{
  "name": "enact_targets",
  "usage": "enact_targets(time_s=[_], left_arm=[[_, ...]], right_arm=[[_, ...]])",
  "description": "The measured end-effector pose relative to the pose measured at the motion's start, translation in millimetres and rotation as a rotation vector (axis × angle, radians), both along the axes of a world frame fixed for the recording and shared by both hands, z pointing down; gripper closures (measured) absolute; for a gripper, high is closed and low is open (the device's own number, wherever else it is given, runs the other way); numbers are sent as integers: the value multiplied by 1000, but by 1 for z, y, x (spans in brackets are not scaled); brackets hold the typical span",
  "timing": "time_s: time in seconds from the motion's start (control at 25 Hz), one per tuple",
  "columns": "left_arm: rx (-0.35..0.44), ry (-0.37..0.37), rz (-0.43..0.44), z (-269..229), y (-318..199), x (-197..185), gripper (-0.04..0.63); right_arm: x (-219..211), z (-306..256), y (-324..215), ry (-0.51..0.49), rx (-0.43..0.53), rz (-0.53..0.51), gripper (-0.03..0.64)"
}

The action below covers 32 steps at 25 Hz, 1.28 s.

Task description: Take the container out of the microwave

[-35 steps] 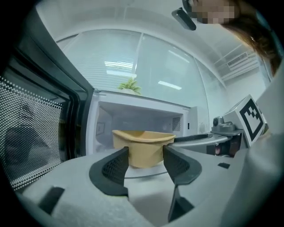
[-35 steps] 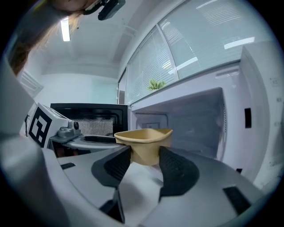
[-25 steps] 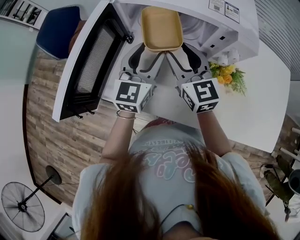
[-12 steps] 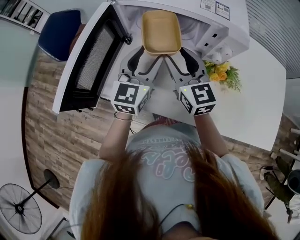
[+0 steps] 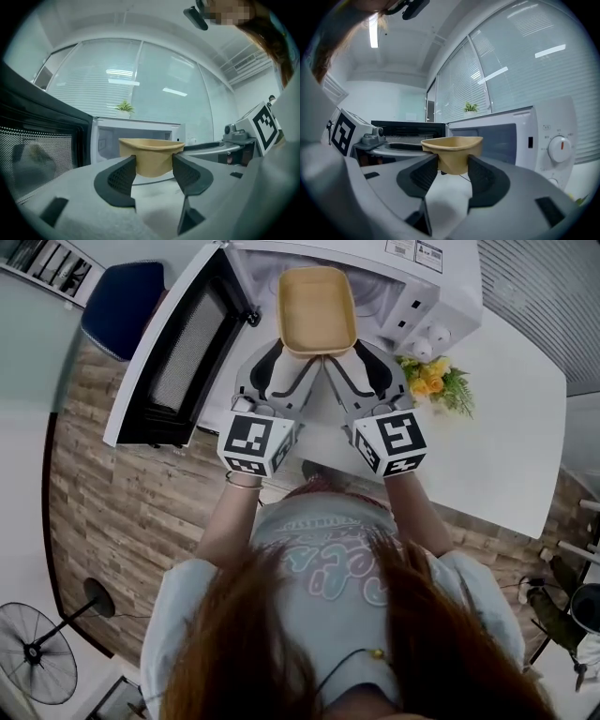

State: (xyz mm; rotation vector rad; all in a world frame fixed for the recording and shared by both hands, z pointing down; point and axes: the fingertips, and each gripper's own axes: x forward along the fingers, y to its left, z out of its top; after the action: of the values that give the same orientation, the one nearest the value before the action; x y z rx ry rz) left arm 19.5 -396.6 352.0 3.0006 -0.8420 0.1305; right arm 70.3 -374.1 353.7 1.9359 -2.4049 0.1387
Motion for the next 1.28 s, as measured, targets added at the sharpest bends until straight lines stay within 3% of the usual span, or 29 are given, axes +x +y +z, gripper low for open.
enact_targets(time_s=[1.28], left_arm=[[35,35,-55,-13,156,-20,351]], right_arm=[[-19,-10,155,4,42,-46,431]])
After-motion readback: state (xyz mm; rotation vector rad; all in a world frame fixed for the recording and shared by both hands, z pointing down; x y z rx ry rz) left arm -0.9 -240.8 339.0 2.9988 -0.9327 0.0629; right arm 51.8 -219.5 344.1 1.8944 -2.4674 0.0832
